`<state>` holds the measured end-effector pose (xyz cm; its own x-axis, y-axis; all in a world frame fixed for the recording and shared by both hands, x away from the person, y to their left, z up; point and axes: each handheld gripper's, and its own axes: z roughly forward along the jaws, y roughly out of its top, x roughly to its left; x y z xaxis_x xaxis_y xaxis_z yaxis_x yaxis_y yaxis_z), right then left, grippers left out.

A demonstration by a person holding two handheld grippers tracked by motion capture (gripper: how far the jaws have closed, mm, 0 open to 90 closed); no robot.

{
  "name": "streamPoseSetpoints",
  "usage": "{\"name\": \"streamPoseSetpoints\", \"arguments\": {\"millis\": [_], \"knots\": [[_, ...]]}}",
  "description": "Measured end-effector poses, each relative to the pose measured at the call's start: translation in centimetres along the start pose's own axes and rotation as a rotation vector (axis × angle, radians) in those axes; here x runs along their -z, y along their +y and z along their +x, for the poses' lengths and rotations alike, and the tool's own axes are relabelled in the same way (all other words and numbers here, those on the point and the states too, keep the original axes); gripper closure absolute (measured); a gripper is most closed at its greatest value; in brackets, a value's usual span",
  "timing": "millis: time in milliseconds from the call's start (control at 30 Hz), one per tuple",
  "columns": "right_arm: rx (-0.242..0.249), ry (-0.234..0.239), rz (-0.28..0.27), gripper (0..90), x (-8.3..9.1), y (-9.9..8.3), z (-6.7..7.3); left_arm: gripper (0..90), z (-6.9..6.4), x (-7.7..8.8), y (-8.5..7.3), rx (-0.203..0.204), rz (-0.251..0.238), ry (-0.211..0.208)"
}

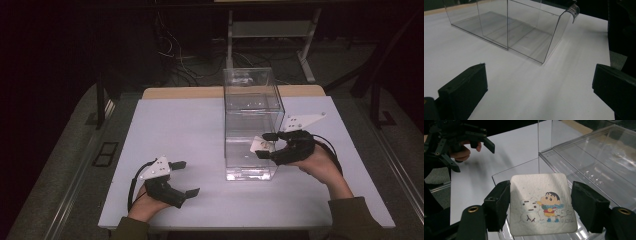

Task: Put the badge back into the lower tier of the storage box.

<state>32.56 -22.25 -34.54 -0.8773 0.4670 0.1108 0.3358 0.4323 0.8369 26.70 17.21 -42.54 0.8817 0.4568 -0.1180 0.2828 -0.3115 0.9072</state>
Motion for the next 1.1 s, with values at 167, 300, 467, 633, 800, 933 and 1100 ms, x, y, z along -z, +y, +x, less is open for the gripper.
{"name": "streamPoseSetpoints", "arguments": {"millis": [167, 300, 467, 633, 800, 933, 1100], "knots": [[0.005, 0.004, 0.015, 32.3, -0.9, 0.3, 0.3, 0.0, 0.0, 0.0, 0.0, 0.001, -0.001, -0.001], [0.009, 0.007, 0.033, 32.3, -1.6, 0.4, 0.6, 0.0, 0.0, 0.0, 0.0, 0.000, 0.000, -0.001], [0.015, 0.006, 0.059, 32.3, -2.6, 0.5, 0.8, 0.0, 0.0, 0.0, 0.0, 0.001, -0.001, -0.001], [0.009, -0.010, 0.081, 32.3, -3.2, 0.3, 0.9, 0.0, -0.1, 0.0, 0.0, -0.001, 0.000, -0.002], [0.004, -0.014, 0.111, 32.3, -4.0, 0.0, 0.9, 0.0, -0.1, 0.1, 0.0, 0.003, -0.002, -0.003], [-0.003, -0.017, 0.131, 32.2, -4.4, -0.1, 0.9, 0.0, -0.1, 0.1, 0.0, 0.002, -0.001, -0.003], [-0.002, -0.021, 0.140, 32.3, -4.6, -0.2, 1.0, 0.0, -0.1, 0.0, 0.0, 0.003, 0.000, -0.004]]}}
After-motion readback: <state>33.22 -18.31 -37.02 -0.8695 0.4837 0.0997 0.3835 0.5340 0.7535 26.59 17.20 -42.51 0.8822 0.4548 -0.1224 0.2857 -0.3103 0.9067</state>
